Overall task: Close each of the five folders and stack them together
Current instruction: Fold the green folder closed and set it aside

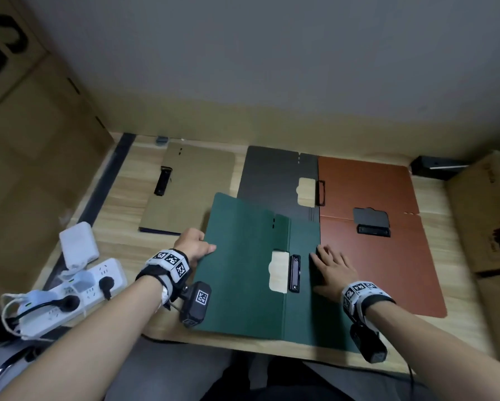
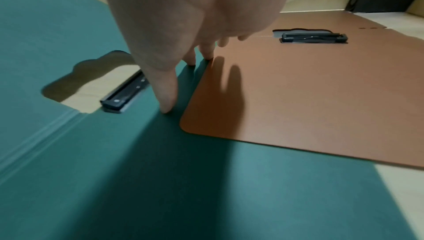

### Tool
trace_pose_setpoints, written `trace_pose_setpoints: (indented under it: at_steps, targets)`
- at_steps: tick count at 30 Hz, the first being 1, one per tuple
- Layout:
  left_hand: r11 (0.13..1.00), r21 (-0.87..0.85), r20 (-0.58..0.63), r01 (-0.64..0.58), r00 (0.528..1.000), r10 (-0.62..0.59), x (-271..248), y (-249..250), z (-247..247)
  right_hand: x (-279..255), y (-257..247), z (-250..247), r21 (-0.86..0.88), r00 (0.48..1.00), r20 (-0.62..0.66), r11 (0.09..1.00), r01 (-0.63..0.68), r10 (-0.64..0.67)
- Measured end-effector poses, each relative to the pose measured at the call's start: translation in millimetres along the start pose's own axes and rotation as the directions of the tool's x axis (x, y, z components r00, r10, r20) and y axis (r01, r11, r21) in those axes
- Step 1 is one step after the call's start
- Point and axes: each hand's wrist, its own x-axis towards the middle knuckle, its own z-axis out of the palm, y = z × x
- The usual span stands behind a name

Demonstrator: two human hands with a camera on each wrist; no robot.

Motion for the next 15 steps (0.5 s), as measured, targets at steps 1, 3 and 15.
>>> trace_pose_setpoints:
  at_steps: [1,3,15]
  targets:
    - [1.000,0.010,0.000,0.016,1.000,-0.016,3,-8,-12,1,-4,0,-0.015,1.000,-0.009,1.000,0.002,-0.002]
    - [0.999,0.021,-0.021,0.028,0.999,-0.028,1,-20,-33,1,-7,-1,-0.046,1.000,-0.009,0.999,-0.008,0.007]
    - [0.993,0.113,-0.190,0.032,0.982,-0.010,-17,-16,-55,6,-28,-6,-0.125,0.995,0.062,0.989,0.081,-0.074]
